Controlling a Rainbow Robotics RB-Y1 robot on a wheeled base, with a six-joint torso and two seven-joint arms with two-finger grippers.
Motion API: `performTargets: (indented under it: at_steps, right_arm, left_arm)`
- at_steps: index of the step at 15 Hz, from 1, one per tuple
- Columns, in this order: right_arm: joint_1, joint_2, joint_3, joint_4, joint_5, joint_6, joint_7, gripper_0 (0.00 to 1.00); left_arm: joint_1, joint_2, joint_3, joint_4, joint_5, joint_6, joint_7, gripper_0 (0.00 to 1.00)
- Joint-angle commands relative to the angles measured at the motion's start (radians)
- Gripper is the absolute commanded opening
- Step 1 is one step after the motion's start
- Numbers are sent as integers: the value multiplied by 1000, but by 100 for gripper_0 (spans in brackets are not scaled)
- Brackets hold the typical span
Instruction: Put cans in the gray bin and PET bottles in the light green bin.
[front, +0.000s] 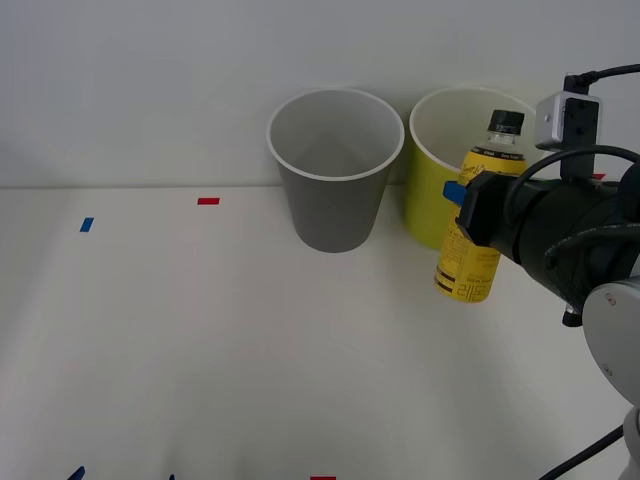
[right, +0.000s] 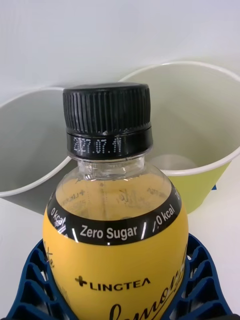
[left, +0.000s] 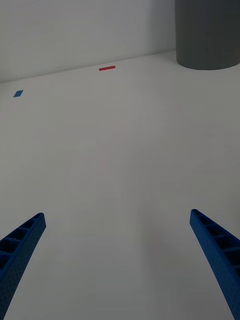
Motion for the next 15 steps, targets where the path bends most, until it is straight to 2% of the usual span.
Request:
performTargets:
  at_steps: [1,3,6,8,9,15]
  right_arm:
    - [-77,-5,-4,0,34,22,-18,0]
    - [-154,-9,-27,0,32,22,-29,0]
    - [-301,-9,-122,0,-6,19,-43,0]
    - [-349,-9,-211,73,-70,-18,-32,0]
    - [-347,-8,-225,99,-70,-55,-28,0]
    - [-347,-8,-220,308,65,-306,1,0]
  left_arm:
    - [0,0,0,0,0,0,0,100]
    - [0,0,0,0,0,0,0,100]
    - [0,0,0,0,0,0,0,100]
    - [0,0,0,0,0,0,0,100]
    - [0,0,0,0,0,0,0,100]
    - [0,0,0,0,0,0,0,100]
